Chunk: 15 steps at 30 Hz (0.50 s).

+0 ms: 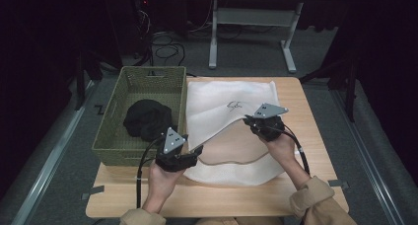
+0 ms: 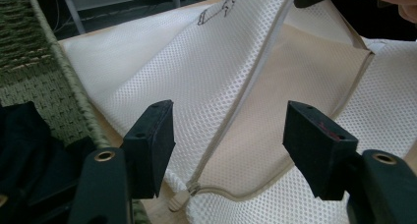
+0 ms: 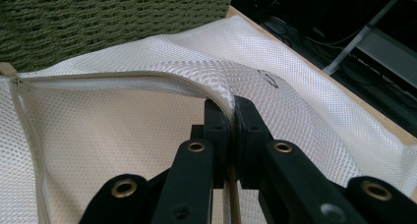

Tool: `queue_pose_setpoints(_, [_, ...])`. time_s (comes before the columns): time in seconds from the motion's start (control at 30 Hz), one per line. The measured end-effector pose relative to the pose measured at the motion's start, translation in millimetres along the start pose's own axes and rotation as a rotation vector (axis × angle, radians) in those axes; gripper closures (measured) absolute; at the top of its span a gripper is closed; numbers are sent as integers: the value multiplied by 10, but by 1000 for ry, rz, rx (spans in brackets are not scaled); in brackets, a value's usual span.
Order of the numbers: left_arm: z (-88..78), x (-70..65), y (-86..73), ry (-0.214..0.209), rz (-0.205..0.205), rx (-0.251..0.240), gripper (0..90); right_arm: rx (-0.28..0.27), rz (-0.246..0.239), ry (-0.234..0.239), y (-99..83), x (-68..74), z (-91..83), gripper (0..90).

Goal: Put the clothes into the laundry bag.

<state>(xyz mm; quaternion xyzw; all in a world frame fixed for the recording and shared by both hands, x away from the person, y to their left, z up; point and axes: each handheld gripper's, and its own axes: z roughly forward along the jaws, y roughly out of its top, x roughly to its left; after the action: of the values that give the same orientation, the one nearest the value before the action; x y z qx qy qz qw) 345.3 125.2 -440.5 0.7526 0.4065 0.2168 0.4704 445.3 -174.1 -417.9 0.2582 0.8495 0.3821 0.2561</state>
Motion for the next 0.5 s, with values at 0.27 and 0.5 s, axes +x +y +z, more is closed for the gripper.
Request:
queue_pose_setpoints(0.27, [-53,148,105,29,-7,8,346,-8,-18,2,1,-1,7,878])
queue_pose_setpoints(0.5, [-118,388,209,77,-26,15,342,4,-5,30,-6,-3,9,883])
